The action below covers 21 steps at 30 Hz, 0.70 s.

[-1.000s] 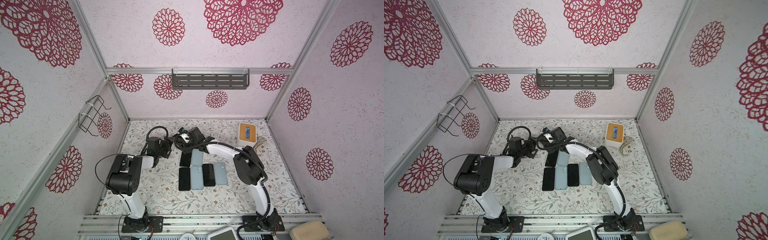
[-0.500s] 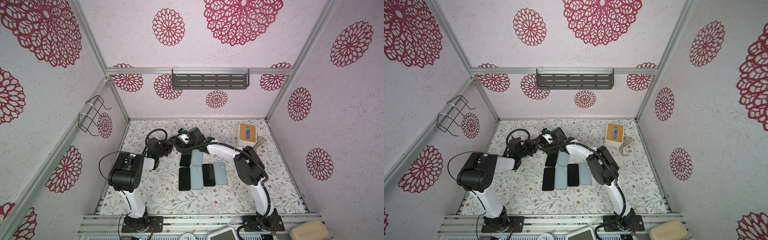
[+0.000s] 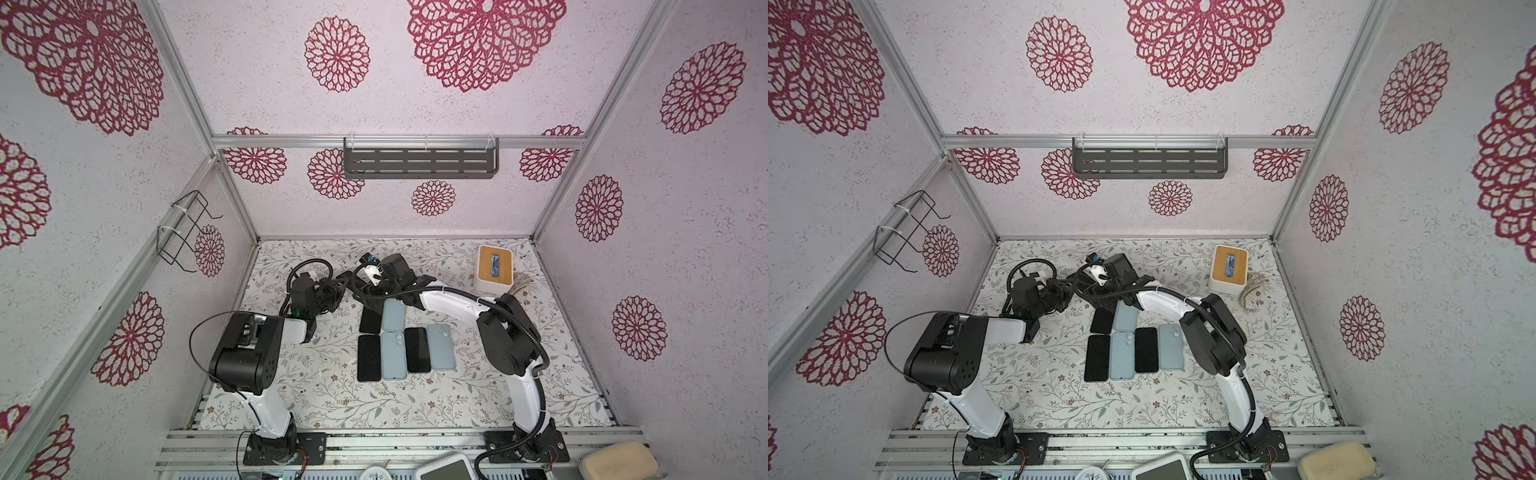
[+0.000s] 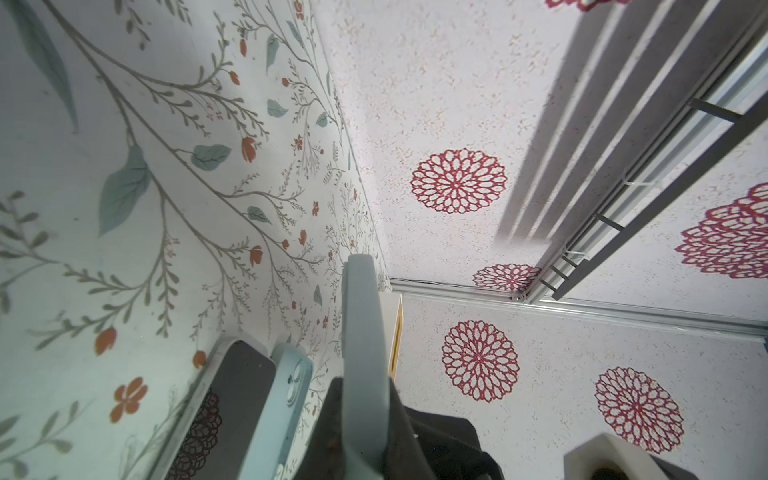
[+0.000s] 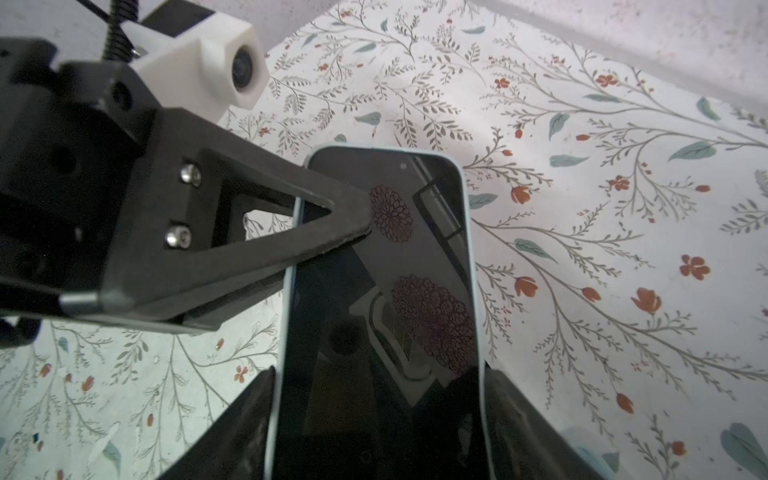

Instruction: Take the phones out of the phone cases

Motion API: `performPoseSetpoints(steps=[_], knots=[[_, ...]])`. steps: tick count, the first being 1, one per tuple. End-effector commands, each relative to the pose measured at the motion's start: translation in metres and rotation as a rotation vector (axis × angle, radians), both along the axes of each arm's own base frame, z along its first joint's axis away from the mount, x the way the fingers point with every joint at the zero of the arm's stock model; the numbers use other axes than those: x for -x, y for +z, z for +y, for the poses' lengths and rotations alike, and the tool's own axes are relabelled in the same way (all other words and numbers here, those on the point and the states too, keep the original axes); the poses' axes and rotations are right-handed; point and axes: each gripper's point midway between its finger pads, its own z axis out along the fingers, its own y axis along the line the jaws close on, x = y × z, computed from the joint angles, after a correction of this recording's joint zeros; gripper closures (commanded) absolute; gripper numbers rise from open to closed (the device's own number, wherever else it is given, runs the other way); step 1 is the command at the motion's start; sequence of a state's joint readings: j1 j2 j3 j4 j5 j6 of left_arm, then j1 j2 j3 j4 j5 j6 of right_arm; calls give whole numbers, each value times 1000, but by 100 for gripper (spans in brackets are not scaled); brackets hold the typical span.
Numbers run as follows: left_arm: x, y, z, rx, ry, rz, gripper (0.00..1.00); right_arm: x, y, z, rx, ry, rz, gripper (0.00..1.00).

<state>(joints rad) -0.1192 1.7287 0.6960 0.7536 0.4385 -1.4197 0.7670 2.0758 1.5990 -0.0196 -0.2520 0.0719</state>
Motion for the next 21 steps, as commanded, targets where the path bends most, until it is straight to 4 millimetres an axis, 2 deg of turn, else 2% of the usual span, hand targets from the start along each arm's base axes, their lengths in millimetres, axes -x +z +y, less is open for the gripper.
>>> performPoseSetpoints(steps=[1,4,9,10,13,18,21], knots=[[6,69,0,-51,-22,-186,100,10,77,-6,-159,-22,-70,19],[16,103,7,-161,-10,-257,100,23,111,-29,-270,-58,-59,11],[37,183,14,-336,2,-434,100,50,150,-81,-531,-108,6,7],[42,202,13,-368,-1,-479,100,57,156,-93,-600,-110,15,6],[55,241,3,-429,-20,-567,100,77,176,-119,-745,-100,17,4],[73,282,-27,-407,-77,-690,100,102,184,-135,-783,-87,23,4],[80,296,-48,-341,-99,-748,100,118,189,-148,-807,-88,-1,4]])
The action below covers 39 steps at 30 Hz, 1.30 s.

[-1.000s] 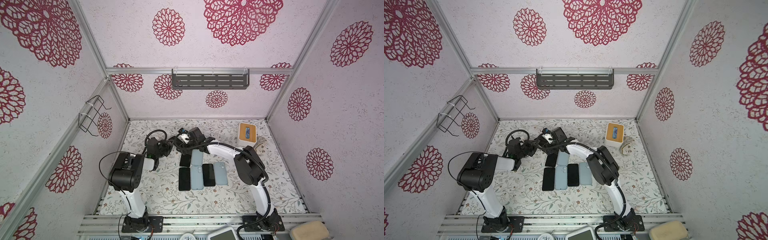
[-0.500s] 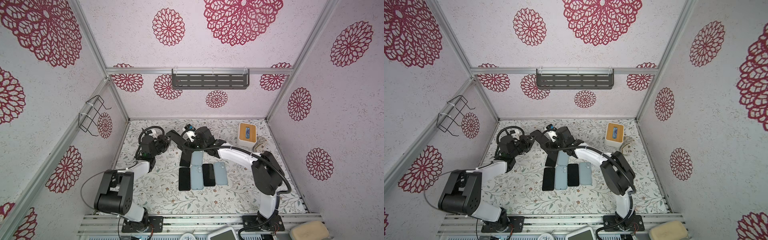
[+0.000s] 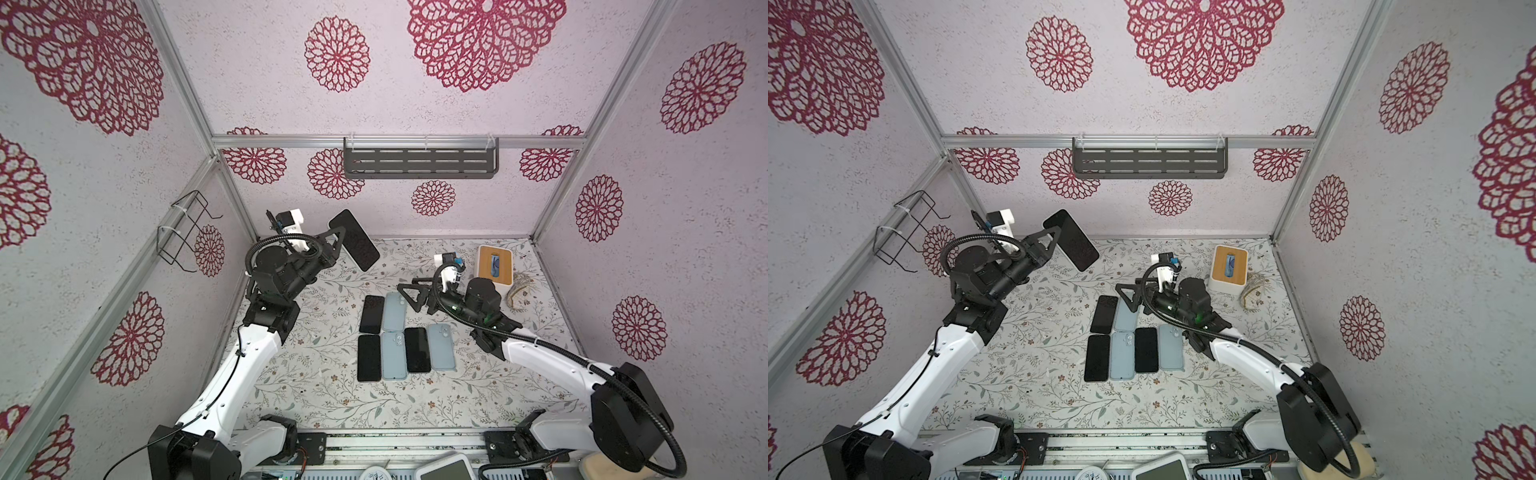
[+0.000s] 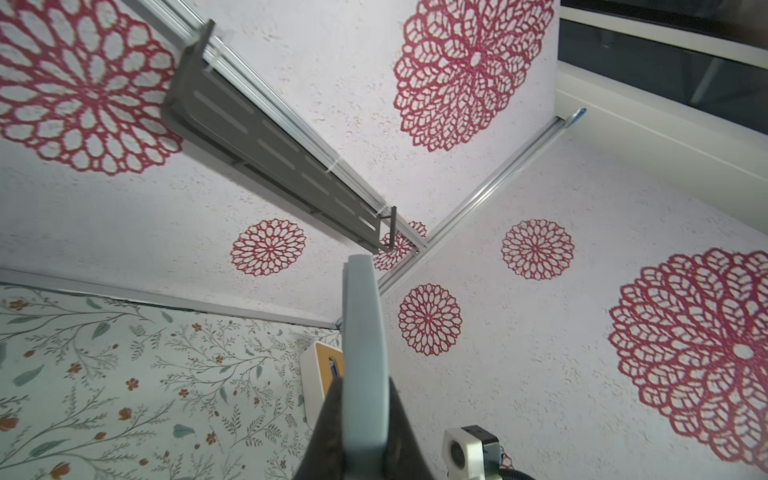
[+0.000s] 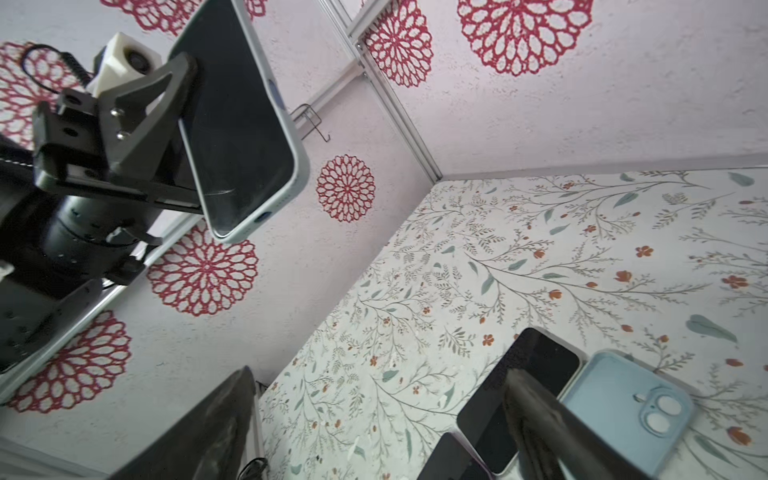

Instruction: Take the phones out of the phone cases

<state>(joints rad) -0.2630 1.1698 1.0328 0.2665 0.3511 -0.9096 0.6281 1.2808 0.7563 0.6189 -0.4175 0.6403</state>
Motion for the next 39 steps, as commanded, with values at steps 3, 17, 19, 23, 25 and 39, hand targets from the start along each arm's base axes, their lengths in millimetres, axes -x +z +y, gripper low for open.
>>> performPoseSetpoints(steps=[3,17,19,23,25,39], knots=[[7,19,-37,97,-105,-86,100,33,51,-19,-136,26,-113,4],[21,35,-68,387,-239,-167,100,63,54,-43,-170,18,-142,7],[23,35,-67,405,-241,-168,100,65,56,-44,-187,20,-146,8],[26,30,-63,421,-233,-160,100,67,58,-44,-204,32,-148,9],[27,28,-63,429,-236,-157,100,68,60,-45,-221,37,-157,9],[31,18,-65,507,-259,-152,100,59,86,-25,-378,140,-194,28]])
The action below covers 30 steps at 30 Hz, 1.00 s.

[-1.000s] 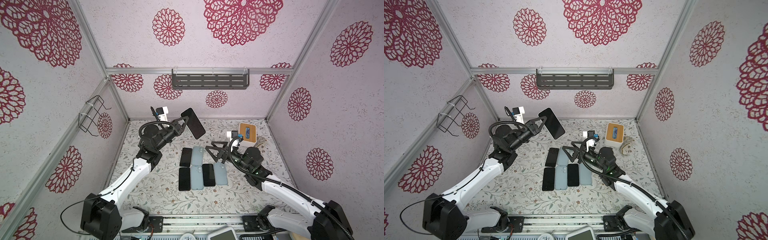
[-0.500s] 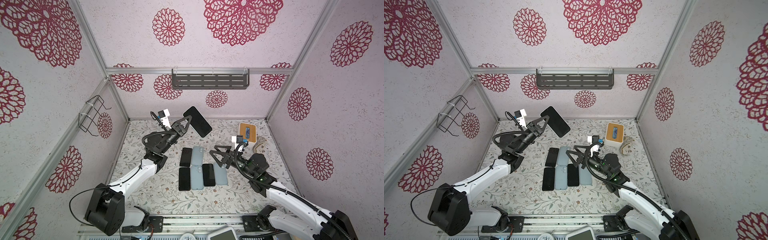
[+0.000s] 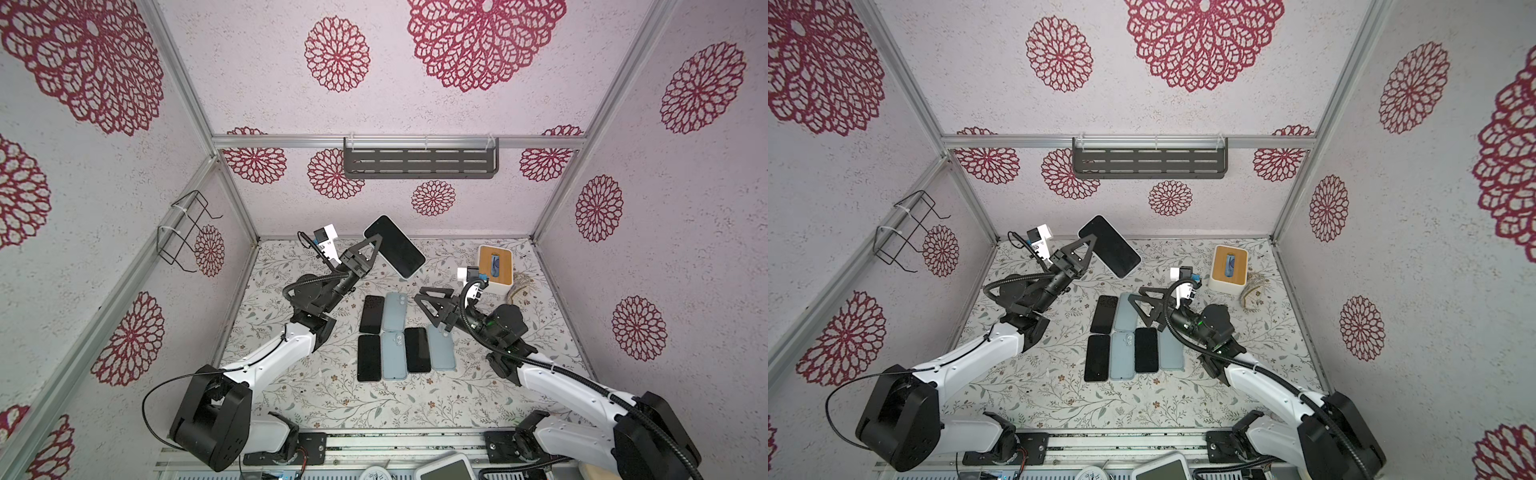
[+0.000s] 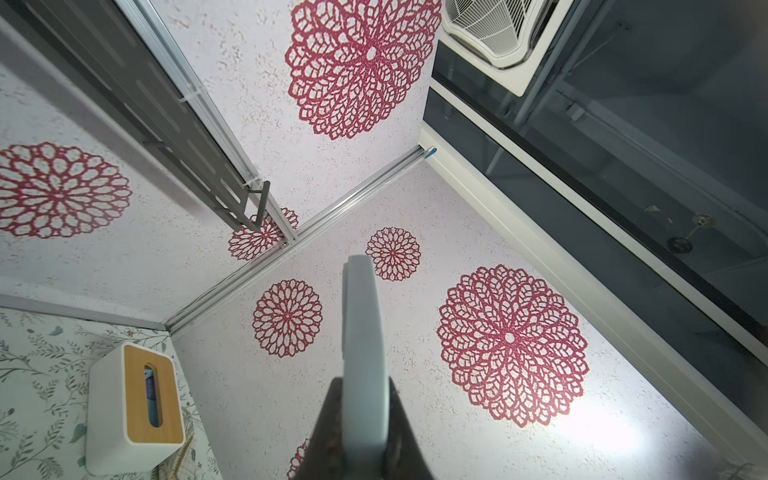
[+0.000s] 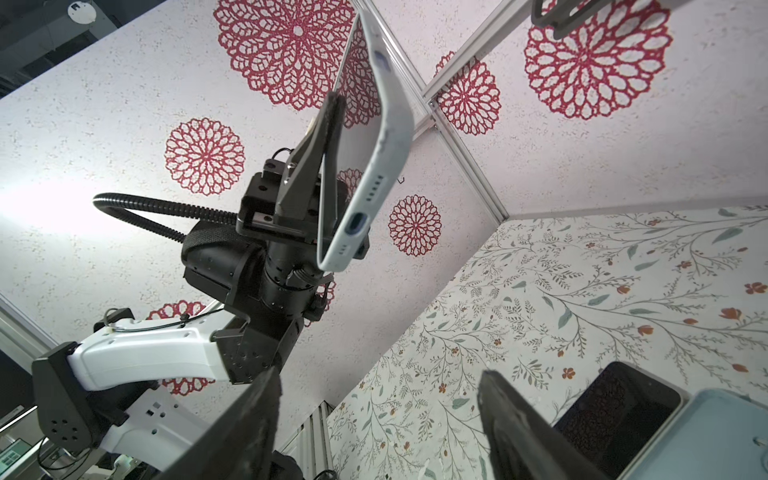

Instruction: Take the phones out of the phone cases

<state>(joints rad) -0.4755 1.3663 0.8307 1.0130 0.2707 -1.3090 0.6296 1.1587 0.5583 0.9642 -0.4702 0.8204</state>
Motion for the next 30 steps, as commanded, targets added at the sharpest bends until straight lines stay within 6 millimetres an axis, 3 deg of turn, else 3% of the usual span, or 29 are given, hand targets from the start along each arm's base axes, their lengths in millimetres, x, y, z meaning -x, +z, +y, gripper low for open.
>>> performPoseSetpoints(steps=[1,30], knots=[[11,22,7,76,2,-74,100,16,58,-3,-156,66,-140,31],[8,8,3,98,-6,-48,100,9,66,18,-253,159,-129,66]])
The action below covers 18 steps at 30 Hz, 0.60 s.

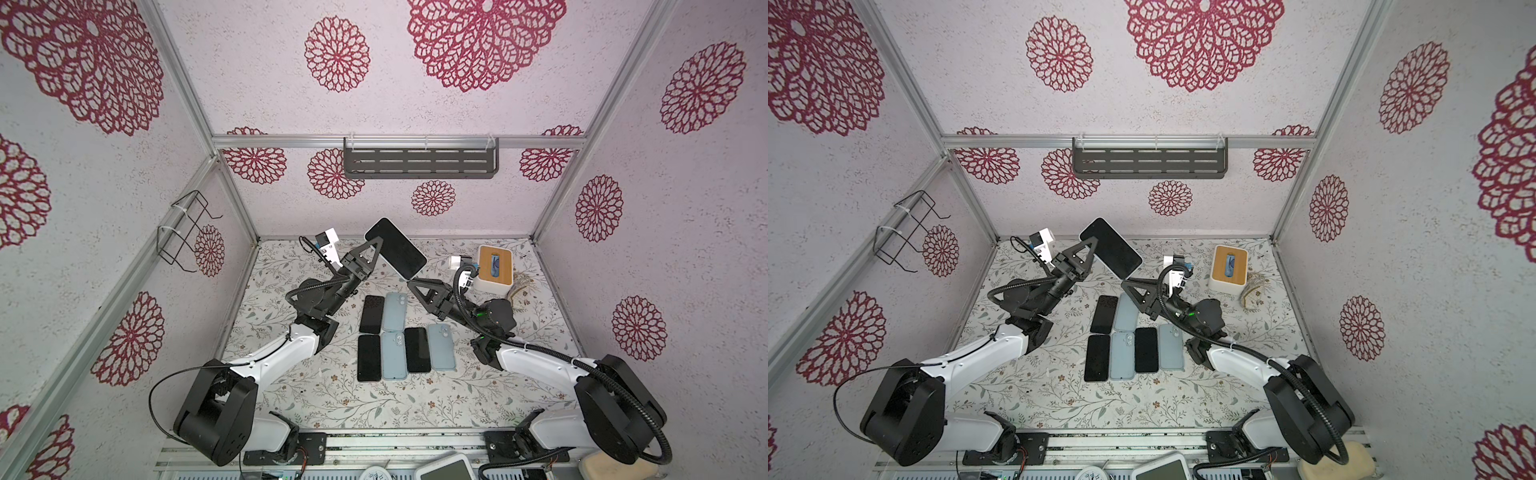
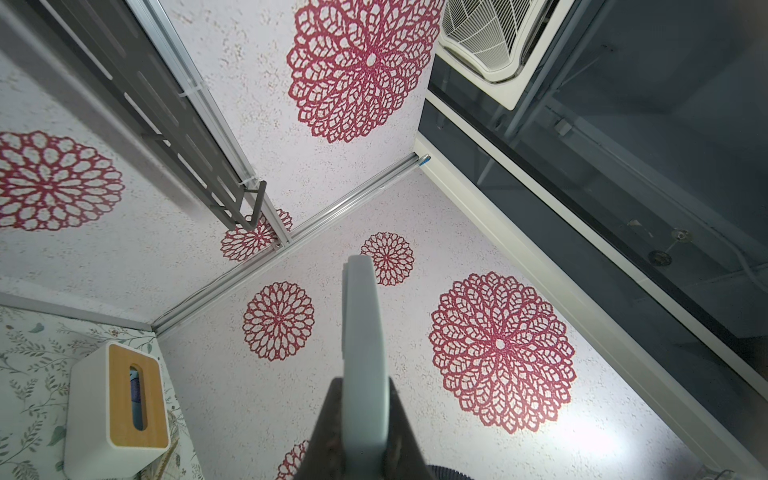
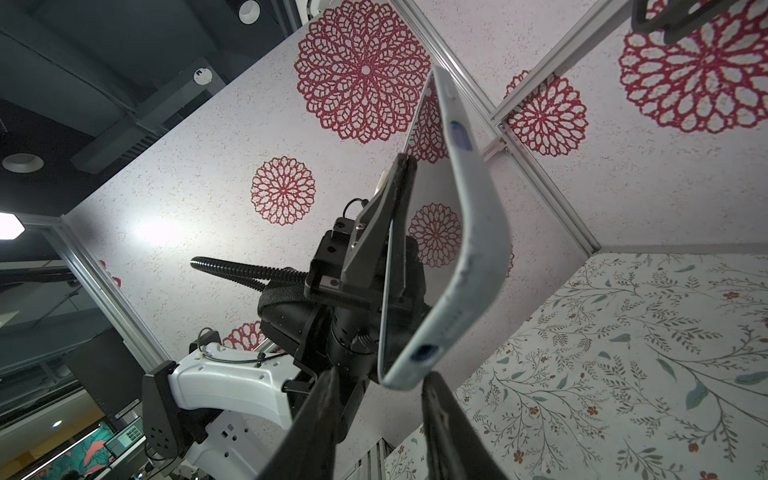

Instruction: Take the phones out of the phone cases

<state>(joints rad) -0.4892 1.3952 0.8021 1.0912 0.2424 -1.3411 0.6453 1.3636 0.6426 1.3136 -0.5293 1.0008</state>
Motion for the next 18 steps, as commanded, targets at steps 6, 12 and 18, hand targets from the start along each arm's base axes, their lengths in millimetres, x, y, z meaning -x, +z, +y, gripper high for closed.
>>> performPoseSetpoints(steps=[6,12,18], knots=[[7,12,4,63,-4,-50,100,10,30,-1,-73,28,-84,72],[6,10,0,66,-19,-49,100,6,27,2,-72,32,-69,81],[7,8,-2,66,-26,-48,100,6,29,3,-62,26,-85,86]])
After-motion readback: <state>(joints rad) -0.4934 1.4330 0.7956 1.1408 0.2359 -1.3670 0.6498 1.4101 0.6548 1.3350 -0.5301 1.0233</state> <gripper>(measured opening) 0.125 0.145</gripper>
